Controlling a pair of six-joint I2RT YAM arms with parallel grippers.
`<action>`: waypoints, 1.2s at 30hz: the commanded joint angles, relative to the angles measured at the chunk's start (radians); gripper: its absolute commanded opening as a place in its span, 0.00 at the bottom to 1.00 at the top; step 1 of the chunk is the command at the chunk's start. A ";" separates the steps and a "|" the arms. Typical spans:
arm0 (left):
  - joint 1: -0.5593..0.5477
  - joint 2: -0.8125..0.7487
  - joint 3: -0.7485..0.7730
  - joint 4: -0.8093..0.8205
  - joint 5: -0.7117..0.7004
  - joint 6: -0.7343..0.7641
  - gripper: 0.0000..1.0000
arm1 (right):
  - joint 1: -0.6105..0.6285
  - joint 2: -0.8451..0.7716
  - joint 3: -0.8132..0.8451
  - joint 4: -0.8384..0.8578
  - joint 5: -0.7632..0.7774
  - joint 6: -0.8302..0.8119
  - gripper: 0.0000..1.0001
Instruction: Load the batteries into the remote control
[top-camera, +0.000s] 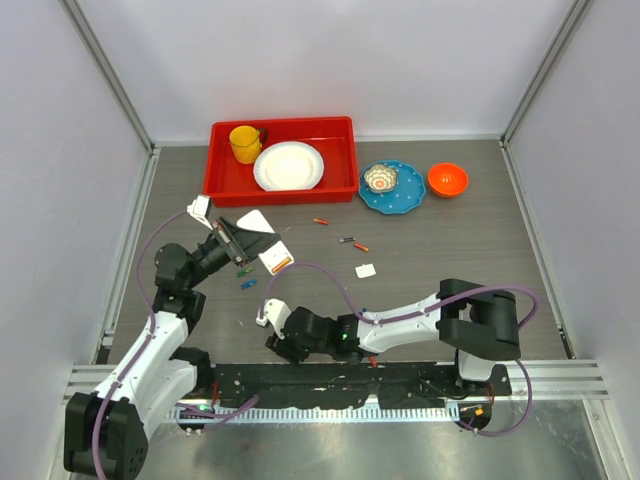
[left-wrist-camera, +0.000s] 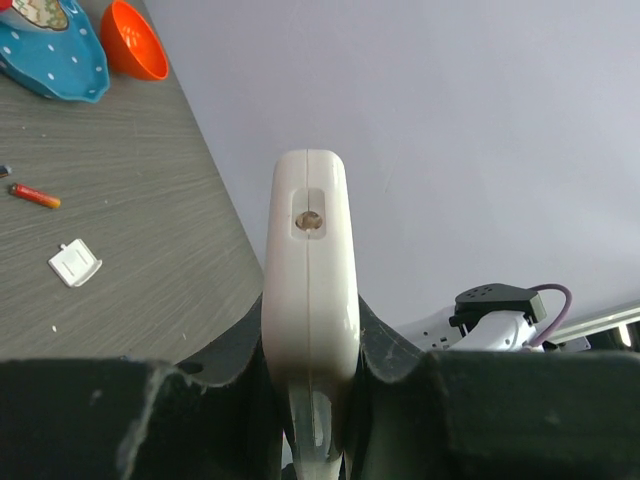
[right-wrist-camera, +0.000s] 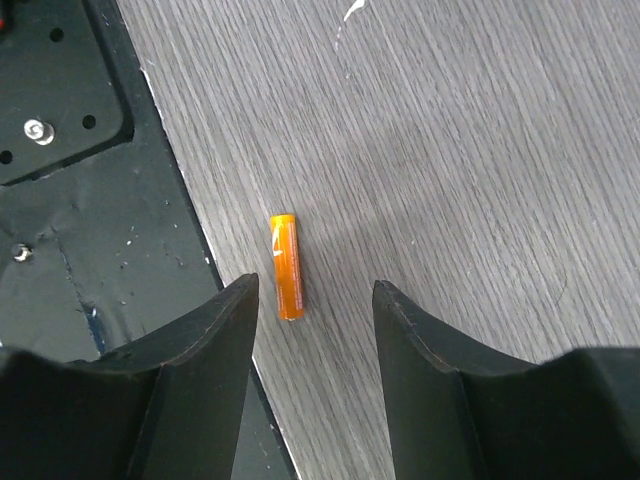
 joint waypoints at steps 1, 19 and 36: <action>0.011 -0.018 0.010 0.026 0.007 0.011 0.00 | 0.006 0.020 0.041 0.020 0.006 -0.034 0.52; 0.012 0.017 -0.007 0.044 0.014 0.014 0.00 | 0.040 0.089 0.079 -0.046 0.021 -0.078 0.31; 0.012 0.057 -0.003 0.067 0.041 0.026 0.00 | 0.040 -0.423 -0.166 -0.233 0.248 -0.020 0.01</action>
